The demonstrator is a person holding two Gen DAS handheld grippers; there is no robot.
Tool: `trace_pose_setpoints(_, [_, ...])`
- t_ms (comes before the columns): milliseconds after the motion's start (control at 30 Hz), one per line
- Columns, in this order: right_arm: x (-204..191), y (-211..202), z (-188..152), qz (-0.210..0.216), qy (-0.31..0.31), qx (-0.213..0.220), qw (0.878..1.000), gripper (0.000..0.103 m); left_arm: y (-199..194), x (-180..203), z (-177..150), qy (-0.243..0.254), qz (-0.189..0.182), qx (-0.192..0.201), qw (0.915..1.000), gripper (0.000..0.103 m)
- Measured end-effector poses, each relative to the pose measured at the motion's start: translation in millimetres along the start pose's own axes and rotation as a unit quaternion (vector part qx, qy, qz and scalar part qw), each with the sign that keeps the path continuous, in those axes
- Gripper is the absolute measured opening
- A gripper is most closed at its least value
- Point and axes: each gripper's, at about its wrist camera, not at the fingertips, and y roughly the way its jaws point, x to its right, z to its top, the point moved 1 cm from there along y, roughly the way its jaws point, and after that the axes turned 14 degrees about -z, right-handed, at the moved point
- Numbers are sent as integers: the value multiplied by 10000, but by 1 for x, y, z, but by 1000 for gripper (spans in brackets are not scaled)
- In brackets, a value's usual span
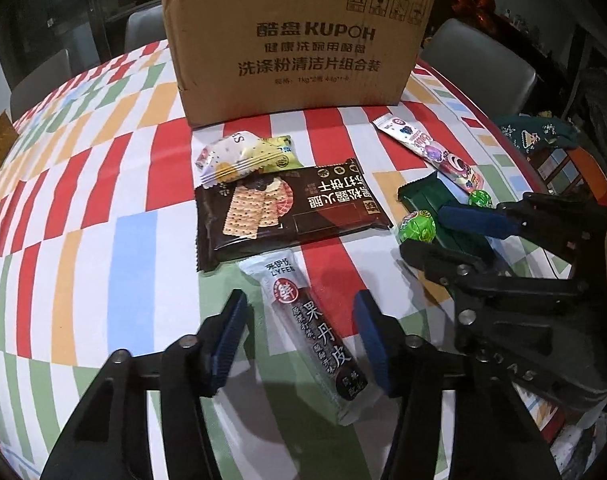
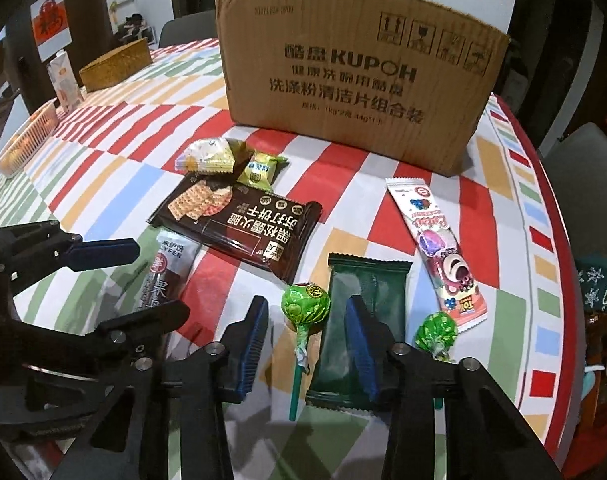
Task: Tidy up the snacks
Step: 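Grasp the white fruit-leather stick with the left gripper while the right grasps a green lollipop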
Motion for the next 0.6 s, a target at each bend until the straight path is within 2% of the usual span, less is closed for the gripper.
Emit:
trace_pose_setpoints(233, [-7, 5, 1, -38, -82, 13, 10000, 38, 8, -2, -1, -25, 14, -46, 10000, 40])
trace_pose_setpoints(300, [-9, 6, 2, -70, -113, 44, 9999, 36, 8, -3, -1, -15, 52, -37, 10000, 33])
trace_pose_setpoints(400, [-11, 6, 2, -102, -143, 59, 9998, 28, 7, -5, -1, -44, -40, -29, 10000, 26])
trace_pose_setpoints(600, [-10, 2, 1, -8, 12, 50, 10000, 27, 0, -6, -3, -140, -171, 46, 9997, 19])
